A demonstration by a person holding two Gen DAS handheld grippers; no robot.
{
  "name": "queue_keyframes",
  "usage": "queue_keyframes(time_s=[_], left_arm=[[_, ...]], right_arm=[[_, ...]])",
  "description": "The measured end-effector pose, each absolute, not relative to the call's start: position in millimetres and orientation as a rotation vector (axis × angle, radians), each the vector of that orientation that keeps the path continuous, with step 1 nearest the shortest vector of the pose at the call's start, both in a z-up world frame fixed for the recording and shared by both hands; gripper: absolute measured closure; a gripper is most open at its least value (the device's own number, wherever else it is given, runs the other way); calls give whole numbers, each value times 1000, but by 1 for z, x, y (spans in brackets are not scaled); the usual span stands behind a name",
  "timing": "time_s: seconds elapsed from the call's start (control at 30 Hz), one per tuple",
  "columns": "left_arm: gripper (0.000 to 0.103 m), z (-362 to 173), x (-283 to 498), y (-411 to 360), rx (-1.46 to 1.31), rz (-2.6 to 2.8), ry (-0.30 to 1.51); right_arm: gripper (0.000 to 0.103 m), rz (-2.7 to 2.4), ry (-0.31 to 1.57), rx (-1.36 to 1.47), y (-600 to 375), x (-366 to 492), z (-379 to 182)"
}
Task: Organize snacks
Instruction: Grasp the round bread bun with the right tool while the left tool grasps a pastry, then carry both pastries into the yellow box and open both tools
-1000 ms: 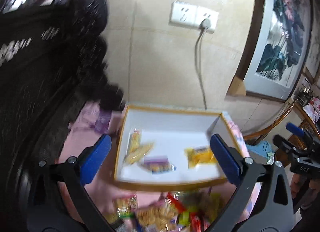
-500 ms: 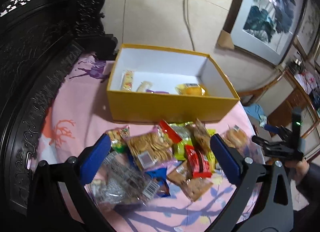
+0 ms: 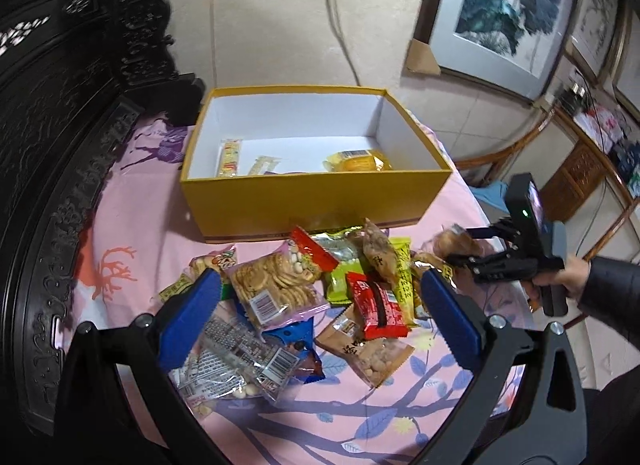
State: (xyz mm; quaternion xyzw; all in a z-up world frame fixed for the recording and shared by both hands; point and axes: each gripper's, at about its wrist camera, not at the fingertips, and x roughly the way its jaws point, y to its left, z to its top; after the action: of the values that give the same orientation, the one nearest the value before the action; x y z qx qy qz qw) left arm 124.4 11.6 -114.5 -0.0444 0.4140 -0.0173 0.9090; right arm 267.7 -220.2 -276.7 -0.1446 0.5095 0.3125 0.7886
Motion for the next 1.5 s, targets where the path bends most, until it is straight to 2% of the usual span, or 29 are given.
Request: queue_keyframes(time_s=[0.1, 0.4, 0.63, 0.9, 0.97, 1.0, 1.03, 1.1, 1.3, 1.5], left_arm=[[2, -118, 129, 1, -49, -66, 865], [2, -136, 164, -51, 7, -228, 882], [2, -180, 198, -127, 211, -426, 913], [3, -235, 238, -160, 298, -496, 1027], [6, -243, 243, -161, 302, -506, 1055], [13, -249, 246, -161, 297, -516, 1079], [27, -253, 246, -161, 293, -522, 1096], [40, -263, 250, -159, 280, -526, 1130], [47, -264, 241, -158, 287, -542, 1097], [48, -256, 232, -151, 241, -531, 1072]], right_arm=[[49, 664, 1088, -294, -223, 267, -275], [50, 547, 1057, 15, -266, 247, -250], [50, 477, 1045, 195, -303, 223, -242], [50, 418, 1062, 297, -326, 199, -251], [50, 415, 1061, 314, -328, 196, -252], [50, 414, 1058, 322, -328, 196, -252], [50, 413, 1054, 327, -328, 196, -252], [50, 414, 1049, 335, -328, 196, -252], [50, 418, 1038, 351, -326, 198, -250], [50, 419, 1023, 349, -324, 199, -243]])
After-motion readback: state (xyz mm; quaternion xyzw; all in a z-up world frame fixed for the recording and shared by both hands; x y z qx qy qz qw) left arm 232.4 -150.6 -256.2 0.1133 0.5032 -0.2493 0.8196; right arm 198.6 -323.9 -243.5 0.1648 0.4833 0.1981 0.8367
